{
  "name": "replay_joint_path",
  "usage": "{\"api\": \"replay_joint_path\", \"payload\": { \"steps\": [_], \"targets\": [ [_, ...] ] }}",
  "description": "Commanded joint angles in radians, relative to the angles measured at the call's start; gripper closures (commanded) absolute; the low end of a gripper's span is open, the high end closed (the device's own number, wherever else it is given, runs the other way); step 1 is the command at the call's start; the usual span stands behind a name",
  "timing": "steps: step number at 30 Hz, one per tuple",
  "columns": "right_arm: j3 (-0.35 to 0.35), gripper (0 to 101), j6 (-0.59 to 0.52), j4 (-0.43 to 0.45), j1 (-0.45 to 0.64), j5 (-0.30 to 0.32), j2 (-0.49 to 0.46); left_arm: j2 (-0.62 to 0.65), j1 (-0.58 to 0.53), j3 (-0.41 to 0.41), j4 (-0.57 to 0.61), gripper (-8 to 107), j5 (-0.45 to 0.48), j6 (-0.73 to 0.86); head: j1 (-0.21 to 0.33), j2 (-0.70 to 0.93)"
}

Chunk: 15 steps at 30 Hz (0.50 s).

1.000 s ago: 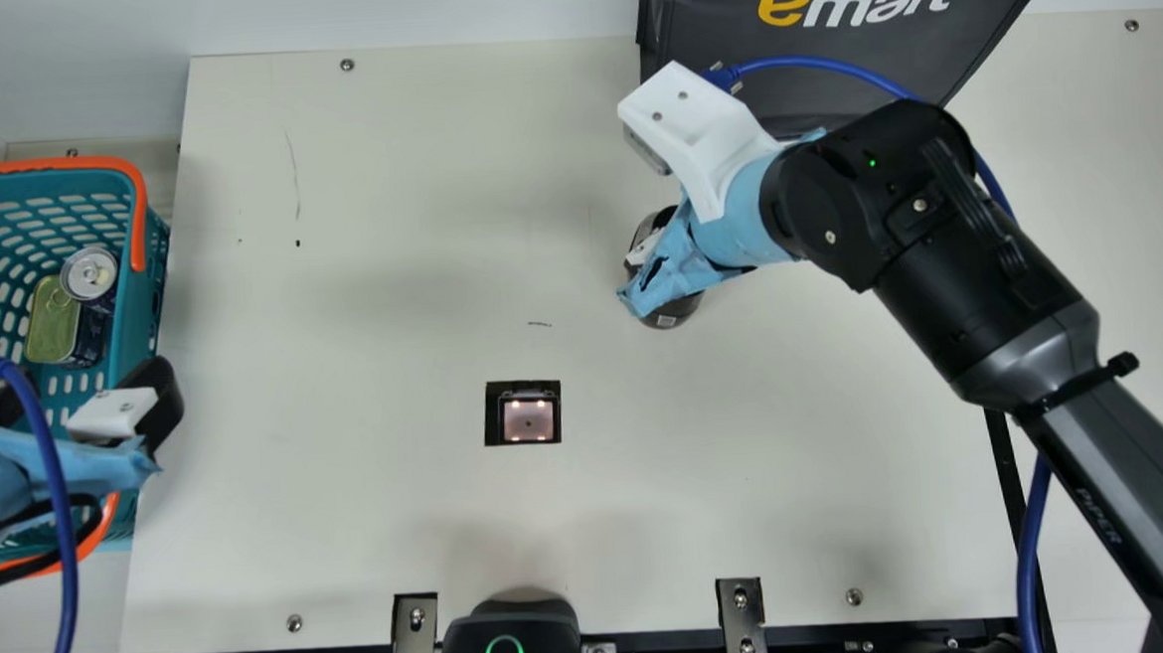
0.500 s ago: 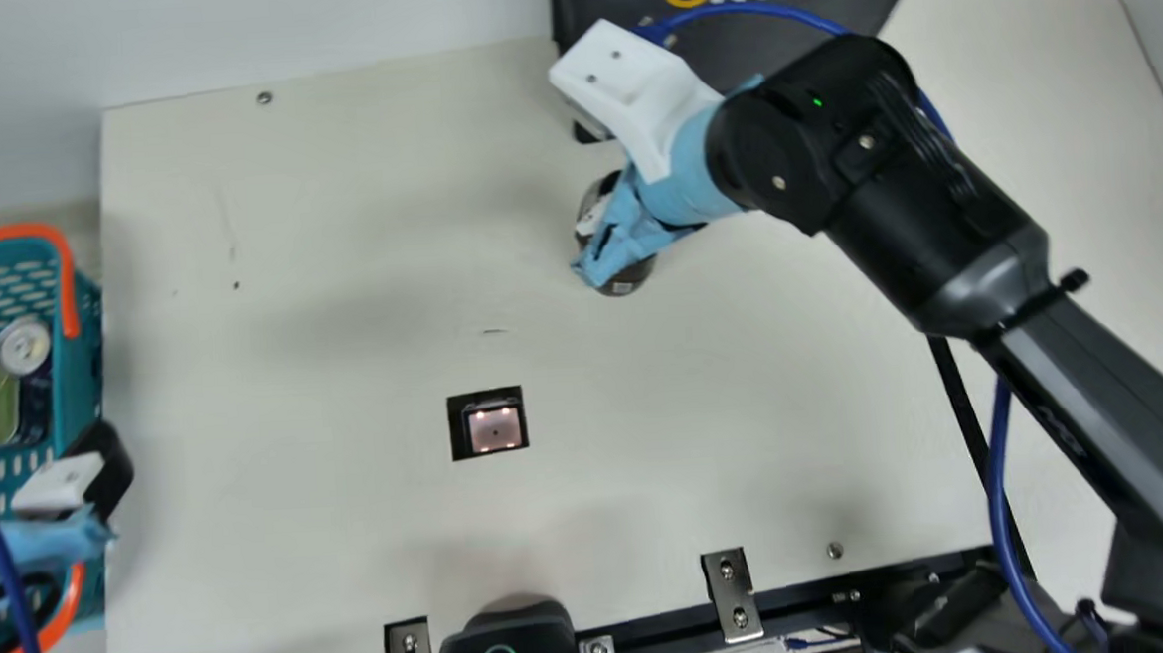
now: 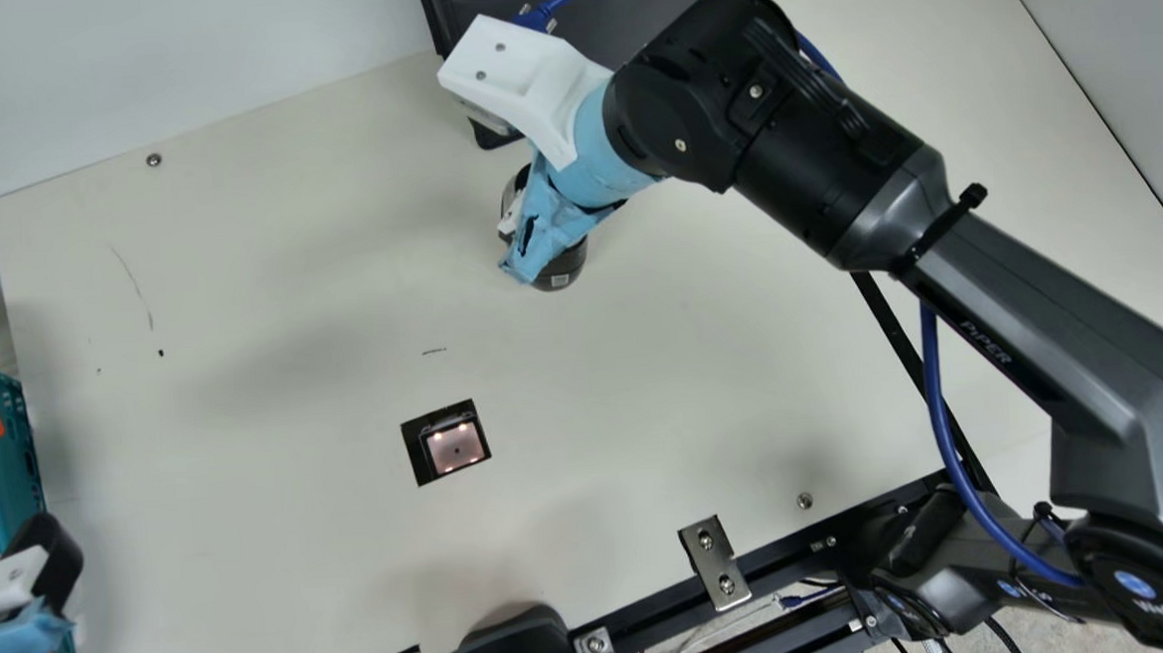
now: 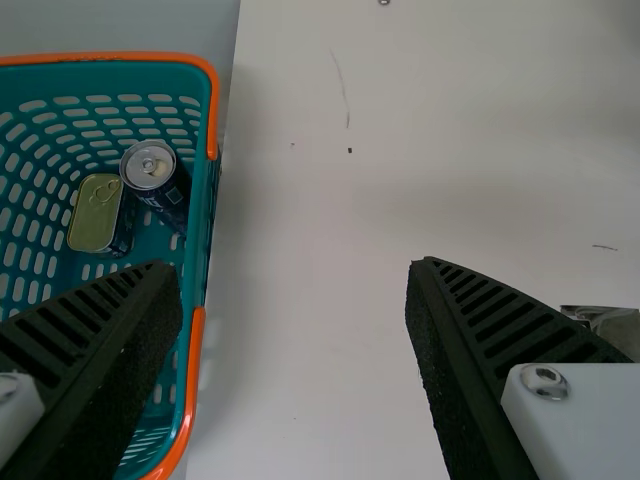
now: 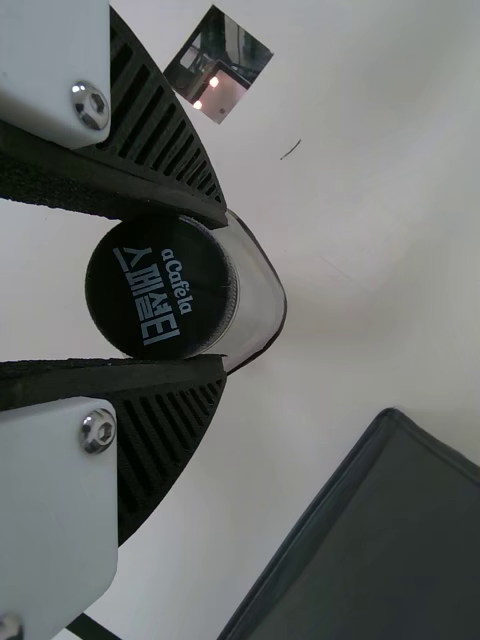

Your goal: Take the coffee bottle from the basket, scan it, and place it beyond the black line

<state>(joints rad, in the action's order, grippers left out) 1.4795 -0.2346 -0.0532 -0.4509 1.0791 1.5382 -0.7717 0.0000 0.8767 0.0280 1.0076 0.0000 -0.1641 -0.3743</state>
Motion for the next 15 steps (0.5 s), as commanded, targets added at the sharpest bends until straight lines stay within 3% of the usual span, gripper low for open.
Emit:
{"api": "replay_joint_path", "payload": {
  "steps": [1,15],
  "targets": [
    [0.000,101,-0.002,0.001,0.005,0.000,-0.002,0.000,0.000,0.000,0.000,9,0.000,0.000,0.026,-0.002],
    [-0.006,101,-0.050,-0.002,0.130,0.015,-0.026,0.000,0.000,0.000,0.000,9,0.000,0.000,0.026,-0.002]
  ]
}}
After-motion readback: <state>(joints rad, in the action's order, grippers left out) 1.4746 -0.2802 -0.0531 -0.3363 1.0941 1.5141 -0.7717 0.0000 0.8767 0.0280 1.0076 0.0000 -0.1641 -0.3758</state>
